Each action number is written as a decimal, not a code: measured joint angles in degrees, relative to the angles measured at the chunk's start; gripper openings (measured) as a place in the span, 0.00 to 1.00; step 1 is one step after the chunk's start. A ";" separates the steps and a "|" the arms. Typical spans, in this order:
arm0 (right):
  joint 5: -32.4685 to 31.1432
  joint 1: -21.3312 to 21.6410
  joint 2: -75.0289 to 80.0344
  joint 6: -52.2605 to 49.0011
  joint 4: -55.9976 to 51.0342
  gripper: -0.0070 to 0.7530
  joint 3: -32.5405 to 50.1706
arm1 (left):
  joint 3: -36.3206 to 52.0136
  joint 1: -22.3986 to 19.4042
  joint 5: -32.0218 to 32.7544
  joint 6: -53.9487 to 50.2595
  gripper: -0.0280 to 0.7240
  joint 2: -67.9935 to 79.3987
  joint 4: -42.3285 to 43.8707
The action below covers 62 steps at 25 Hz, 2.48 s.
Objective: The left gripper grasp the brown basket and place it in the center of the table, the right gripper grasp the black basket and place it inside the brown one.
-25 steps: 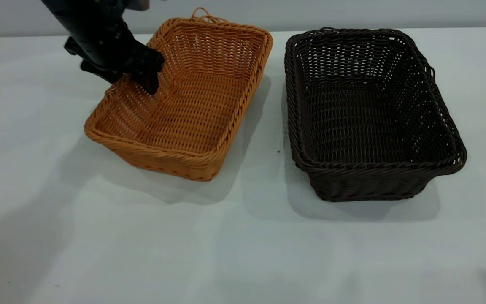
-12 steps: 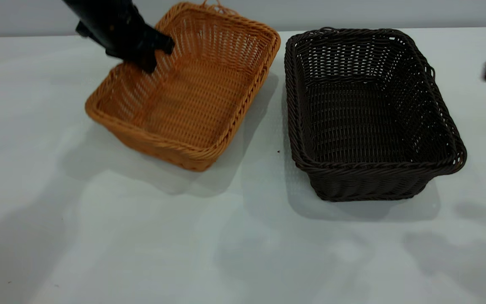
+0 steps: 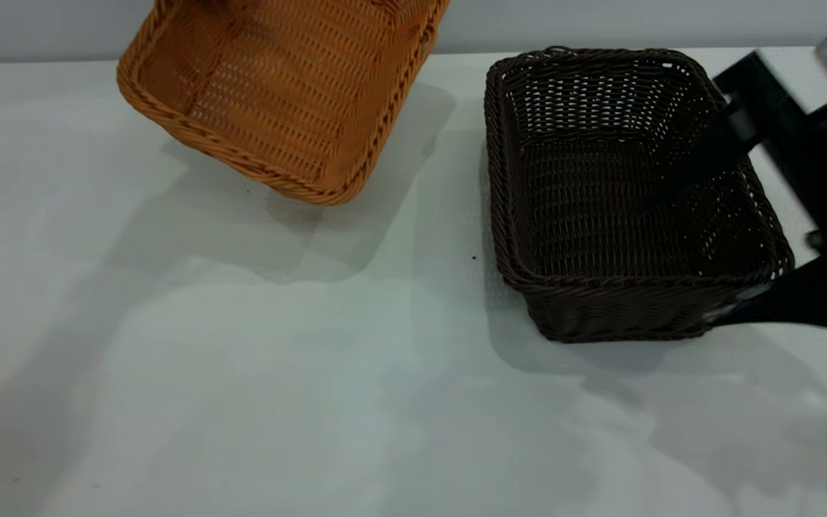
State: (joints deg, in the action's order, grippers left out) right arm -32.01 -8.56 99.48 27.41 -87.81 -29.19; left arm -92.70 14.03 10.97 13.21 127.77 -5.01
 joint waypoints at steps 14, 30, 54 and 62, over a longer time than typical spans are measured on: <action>2.06 -0.07 17.48 14.47 -14.17 0.79 -8.37 | 0.00 0.00 0.03 0.29 0.14 0.00 0.05; 8.27 11.75 21.80 23.25 -13.53 0.11 -16.18 | 0.00 -0.08 6.21 1.71 0.14 0.00 0.15; -25.70 45.84 22.51 30.53 9.60 0.11 -29.83 | -0.05 19.68 22.89 62.11 0.14 6.13 -19.52; -28.71 45.78 22.51 30.34 10.55 0.11 -30.30 | -0.05 20.64 19.25 65.33 0.26 6.61 -22.33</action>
State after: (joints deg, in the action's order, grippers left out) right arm -60.72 37.23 122.00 57.75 -77.25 -59.50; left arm -92.74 34.67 30.22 78.53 134.38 -27.34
